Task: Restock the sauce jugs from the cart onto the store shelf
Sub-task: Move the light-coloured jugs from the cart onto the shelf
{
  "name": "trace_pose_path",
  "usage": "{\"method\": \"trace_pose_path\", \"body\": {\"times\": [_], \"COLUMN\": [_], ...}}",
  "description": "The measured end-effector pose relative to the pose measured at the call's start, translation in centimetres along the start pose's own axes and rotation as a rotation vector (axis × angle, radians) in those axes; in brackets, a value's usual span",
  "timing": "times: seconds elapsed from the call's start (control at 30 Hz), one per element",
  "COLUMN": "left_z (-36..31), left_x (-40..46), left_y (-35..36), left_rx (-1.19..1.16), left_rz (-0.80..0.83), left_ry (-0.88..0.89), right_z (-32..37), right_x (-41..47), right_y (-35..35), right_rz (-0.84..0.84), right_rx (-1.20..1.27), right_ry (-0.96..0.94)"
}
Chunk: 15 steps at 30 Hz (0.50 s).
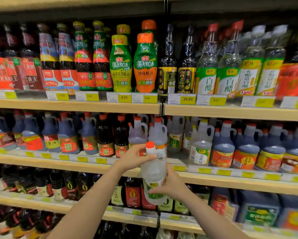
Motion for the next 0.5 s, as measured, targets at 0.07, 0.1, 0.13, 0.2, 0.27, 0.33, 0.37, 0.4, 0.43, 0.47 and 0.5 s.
{"method": "trace_pose_path", "body": {"times": [0.07,0.1,0.13,0.2,0.27,0.33,0.37,0.4,0.43,0.47,0.5], "left_z": [-1.5,-1.9,-2.2,-2.4,-1.7,-0.2,0.6,1.4,2.1,2.7,3.1], "left_x": [0.3,0.4,0.7,1.1,1.7,2.2,2.5,2.7,2.8,3.0,3.3], "left_y": [1.1,1.6,1.9,1.8,0.8,-0.4,-0.8,-1.0,-1.0,-0.8,-0.5], "left_rx": [-0.001,-0.004,-0.015,-0.097,-0.179,-0.13,-0.07,-0.012,0.028,0.055,0.08], "left_rz": [-0.009,-0.024,-0.048,-0.113,-0.182,-0.234,-0.247,-0.25,-0.242,-0.23,-0.222], "left_ry": [0.045,0.056,0.067,0.081,0.061,0.029,0.012,-0.008,-0.022,-0.023,-0.009], "right_z": [0.6,0.6,0.4,0.2,0.6,1.7,2.2,2.4,2.3,2.1,1.6], "right_x": [-0.9,-1.2,-1.5,-1.5,-0.8,0.2,0.9,1.6,2.4,3.1,3.8], "right_y": [-1.0,-1.7,-2.4,-4.3,-6.6,-8.6,-9.5,-10.2,-10.8,-11.2,-11.5], "right_rz": [-0.182,-0.247,-0.293,-0.378,-0.474,-0.543,-0.569,-0.591,-0.611,-0.628,-0.64], "right_rx": [-0.017,-0.022,-0.014,0.003,0.029,0.03,0.027,0.029,0.027,0.023,0.013], "right_ry": [-0.022,-0.029,-0.03,-0.011,-0.027,-0.077,-0.09,-0.107,-0.111,-0.121,-0.118]}}
Point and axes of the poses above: each hand's wrist, its own x-axis towards the middle knuckle, its own y-axis out of the palm, z = x × y, the point moved 6 cm from there along x, towards the middle knuckle, and after that the axes turned 3 degrees about x, right-handed, at the moved point
